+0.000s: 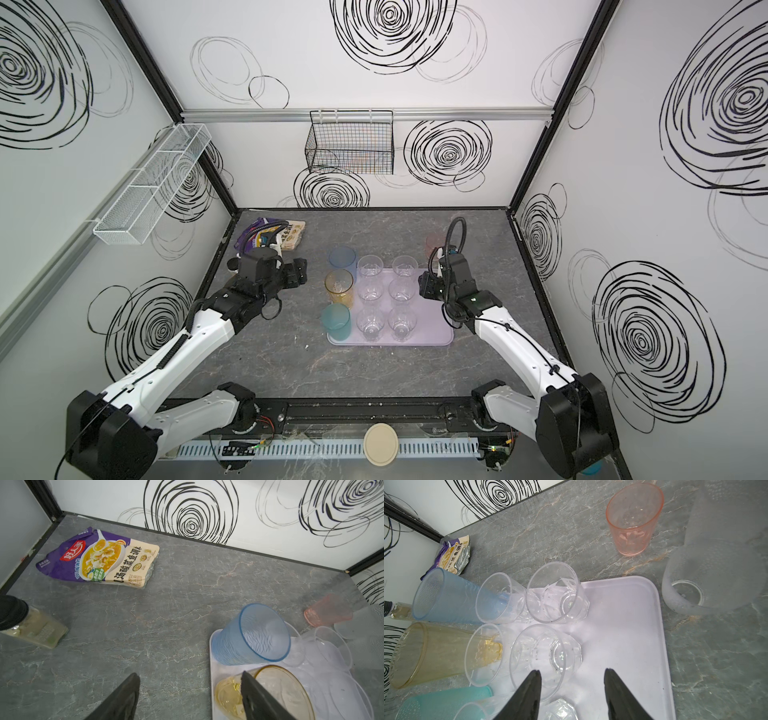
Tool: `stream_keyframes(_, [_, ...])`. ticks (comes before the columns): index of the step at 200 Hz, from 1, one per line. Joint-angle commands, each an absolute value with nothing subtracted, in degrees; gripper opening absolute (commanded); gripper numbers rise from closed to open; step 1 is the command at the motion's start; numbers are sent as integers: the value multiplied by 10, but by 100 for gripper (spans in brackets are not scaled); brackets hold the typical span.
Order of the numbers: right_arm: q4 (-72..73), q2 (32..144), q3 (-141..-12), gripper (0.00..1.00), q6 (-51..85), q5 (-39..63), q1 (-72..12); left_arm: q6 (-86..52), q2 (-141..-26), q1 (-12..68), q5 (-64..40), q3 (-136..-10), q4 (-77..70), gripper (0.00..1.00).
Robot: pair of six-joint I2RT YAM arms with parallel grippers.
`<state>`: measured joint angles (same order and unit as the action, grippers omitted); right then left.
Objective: Place the glasses into the tray
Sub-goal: Pick up the glass from the top-right of the table.
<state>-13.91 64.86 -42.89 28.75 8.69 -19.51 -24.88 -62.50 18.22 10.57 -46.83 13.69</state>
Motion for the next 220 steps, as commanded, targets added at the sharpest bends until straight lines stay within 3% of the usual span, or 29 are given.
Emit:
stream_keyframes(1, [-163,641,-455,54,266,84,-159,-302,-609,161,83,-436,96,84])
stream_keyframes(70, [-191,673,-523,55,237,67,-52,-295,-563,171,125,-359,28,88])
stream_keyframes(137, [-100,780,-551,54,317,41,35,-282,-559,411,333,-292,-74,90])
stream_keyframes(220, [-101,976,-681,53,362,111,107,-277,-530,393,303,-258,-103,91])
